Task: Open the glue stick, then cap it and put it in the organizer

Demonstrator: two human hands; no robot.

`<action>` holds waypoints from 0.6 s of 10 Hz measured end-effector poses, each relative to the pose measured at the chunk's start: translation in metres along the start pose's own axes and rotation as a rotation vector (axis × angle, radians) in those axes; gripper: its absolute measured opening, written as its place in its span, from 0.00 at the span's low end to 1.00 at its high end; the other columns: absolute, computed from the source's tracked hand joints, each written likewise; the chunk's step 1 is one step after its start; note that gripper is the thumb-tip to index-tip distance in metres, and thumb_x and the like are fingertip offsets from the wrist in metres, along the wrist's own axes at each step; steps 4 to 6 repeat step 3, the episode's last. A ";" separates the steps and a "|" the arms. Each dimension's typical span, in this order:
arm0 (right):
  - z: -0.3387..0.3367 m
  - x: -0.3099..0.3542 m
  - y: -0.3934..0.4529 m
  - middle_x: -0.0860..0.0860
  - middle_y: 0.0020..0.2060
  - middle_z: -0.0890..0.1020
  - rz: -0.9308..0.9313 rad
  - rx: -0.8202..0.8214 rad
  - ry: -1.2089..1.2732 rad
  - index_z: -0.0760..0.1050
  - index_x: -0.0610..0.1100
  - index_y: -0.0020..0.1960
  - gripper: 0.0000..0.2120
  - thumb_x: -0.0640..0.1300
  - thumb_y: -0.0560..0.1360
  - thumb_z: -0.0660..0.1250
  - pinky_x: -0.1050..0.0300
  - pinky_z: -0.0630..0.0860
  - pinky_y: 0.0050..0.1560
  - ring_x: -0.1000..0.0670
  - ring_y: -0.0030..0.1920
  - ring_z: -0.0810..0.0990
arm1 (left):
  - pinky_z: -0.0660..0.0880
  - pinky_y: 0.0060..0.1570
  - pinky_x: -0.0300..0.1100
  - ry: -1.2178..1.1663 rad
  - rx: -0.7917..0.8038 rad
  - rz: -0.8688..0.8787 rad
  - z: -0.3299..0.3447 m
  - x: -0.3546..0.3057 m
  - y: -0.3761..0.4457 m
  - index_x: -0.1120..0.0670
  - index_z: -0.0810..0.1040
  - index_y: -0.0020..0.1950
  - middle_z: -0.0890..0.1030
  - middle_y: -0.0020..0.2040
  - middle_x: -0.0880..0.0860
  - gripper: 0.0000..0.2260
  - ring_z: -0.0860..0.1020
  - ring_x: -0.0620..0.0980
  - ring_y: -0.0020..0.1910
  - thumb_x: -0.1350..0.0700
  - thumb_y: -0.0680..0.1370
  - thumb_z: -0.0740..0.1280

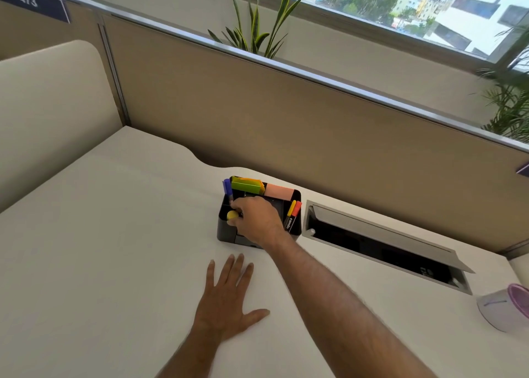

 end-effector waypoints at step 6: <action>-0.026 -0.024 -0.031 0.50 0.56 0.85 0.034 -0.137 0.260 0.79 0.46 0.62 0.17 0.48 0.75 0.74 0.51 0.81 0.56 0.50 0.55 0.81 | 0.46 0.69 0.65 -0.015 -0.053 -0.007 0.000 0.000 -0.001 0.53 0.60 0.77 0.60 0.78 0.58 0.44 0.58 0.60 0.76 0.23 0.71 0.50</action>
Point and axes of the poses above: each hand's wrist, its own y-axis towards the middle knuckle, its own z-axis out of the palm, x = y × z, the point moved 9 cm from there along y, towards the middle knuckle
